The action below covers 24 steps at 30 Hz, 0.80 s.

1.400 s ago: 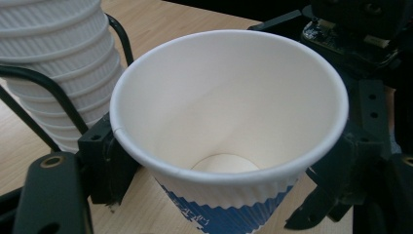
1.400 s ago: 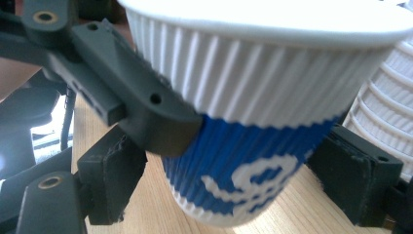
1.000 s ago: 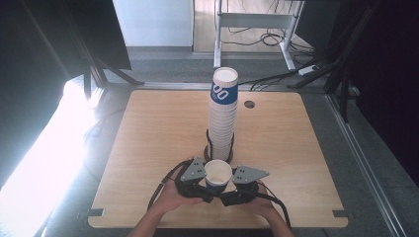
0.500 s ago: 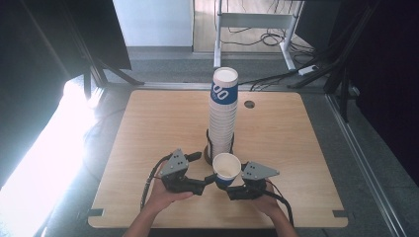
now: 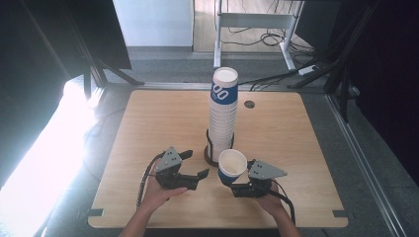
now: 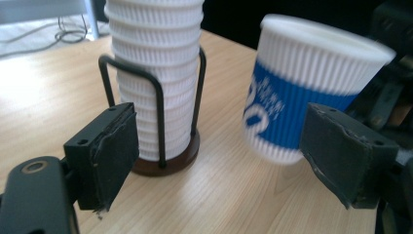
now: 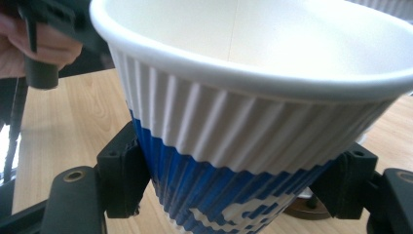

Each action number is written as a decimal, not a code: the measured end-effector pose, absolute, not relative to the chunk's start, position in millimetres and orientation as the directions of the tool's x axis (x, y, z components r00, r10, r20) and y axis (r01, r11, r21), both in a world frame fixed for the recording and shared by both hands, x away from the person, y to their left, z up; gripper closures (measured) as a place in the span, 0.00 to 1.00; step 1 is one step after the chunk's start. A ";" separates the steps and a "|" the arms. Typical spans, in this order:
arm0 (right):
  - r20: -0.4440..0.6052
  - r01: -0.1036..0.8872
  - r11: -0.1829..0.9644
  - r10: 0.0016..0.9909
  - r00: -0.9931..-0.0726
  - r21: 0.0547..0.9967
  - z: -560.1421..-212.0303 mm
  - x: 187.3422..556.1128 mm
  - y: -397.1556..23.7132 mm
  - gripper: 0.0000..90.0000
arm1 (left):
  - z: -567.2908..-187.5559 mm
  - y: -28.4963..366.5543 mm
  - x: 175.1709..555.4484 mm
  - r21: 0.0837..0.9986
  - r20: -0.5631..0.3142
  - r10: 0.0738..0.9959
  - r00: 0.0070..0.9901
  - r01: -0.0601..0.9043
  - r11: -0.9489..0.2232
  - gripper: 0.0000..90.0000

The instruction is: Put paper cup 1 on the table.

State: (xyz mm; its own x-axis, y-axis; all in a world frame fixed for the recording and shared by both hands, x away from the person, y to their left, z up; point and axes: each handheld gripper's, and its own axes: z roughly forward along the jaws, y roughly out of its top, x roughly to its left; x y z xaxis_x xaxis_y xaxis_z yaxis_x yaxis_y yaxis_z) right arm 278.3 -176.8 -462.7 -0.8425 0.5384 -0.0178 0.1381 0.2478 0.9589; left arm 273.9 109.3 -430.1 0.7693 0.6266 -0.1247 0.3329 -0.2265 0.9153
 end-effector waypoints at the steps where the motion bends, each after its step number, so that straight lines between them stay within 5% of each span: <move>1: -0.015 0.140 0.242 0.543 -0.840 0.960 -462.0 278.5 -178.2 0.28 | -431.5 109.1 274.5 0.912 -0.121 0.632 0.765 0.336 -0.233 0.16; 24: -0.015 0.131 0.166 0.673 -0.739 0.977 -450.3 291.1 -220.3 0.28 | -444.0 114.6 282.2 0.867 -0.171 0.662 0.730 0.431 -0.251 0.18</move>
